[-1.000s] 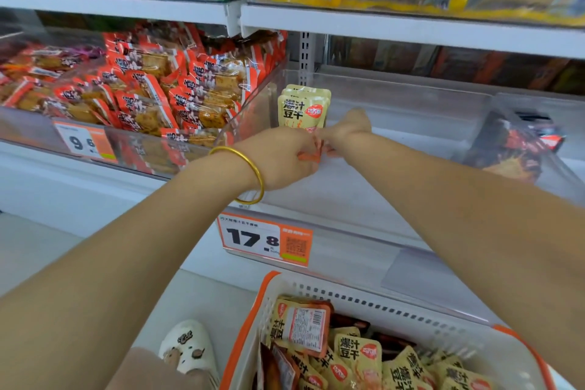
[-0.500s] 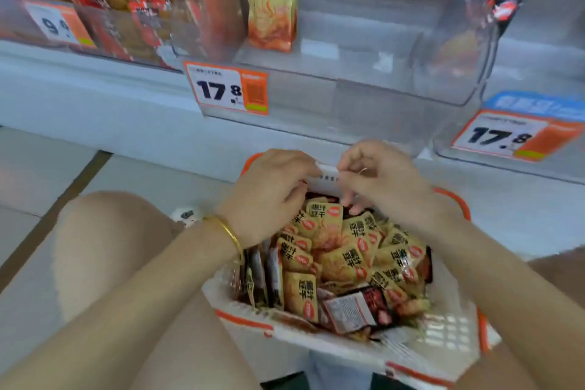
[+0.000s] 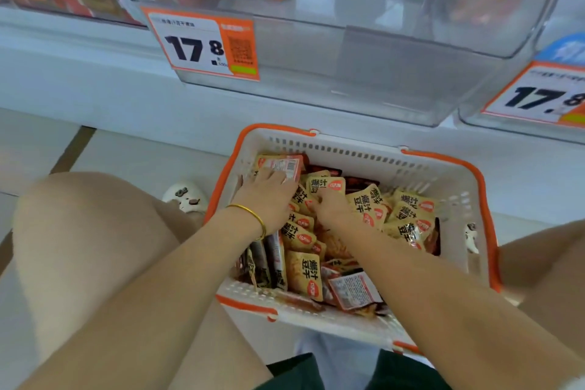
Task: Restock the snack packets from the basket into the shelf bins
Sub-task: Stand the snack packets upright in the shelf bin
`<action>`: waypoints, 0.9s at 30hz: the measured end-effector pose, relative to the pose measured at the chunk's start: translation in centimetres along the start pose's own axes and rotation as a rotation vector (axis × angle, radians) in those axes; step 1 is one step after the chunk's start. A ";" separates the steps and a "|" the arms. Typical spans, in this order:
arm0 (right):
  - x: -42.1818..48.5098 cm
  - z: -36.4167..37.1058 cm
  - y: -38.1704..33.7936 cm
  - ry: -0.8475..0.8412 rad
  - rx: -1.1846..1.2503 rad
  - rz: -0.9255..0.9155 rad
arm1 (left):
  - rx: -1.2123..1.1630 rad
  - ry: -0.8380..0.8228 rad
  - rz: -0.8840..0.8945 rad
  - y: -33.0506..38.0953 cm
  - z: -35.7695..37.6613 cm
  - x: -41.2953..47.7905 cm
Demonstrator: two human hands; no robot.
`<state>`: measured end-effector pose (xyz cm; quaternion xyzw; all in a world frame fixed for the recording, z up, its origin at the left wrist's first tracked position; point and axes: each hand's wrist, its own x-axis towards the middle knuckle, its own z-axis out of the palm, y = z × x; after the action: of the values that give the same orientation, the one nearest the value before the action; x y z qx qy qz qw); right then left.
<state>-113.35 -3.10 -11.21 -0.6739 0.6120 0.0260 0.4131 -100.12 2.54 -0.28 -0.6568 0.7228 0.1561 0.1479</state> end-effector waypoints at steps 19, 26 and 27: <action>-15.2 -17.0 -5.6 0.016 0.498 -0.567 | -0.878 0.500 0.055 3.4 -8.0 -6.2; -18.3 -19.7 -12.0 0.000 0.572 -0.701 | -1.103 0.737 0.148 1.8 -16.0 -9.6; -17.9 -20.3 -13.2 0.040 0.587 -0.700 | -1.105 0.766 0.139 1.4 -17.1 -9.2</action>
<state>-116.17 -1.81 18.74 -0.6949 0.3367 -0.3027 0.5586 -100.80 3.80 19.11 -0.5969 0.5787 0.2681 -0.4867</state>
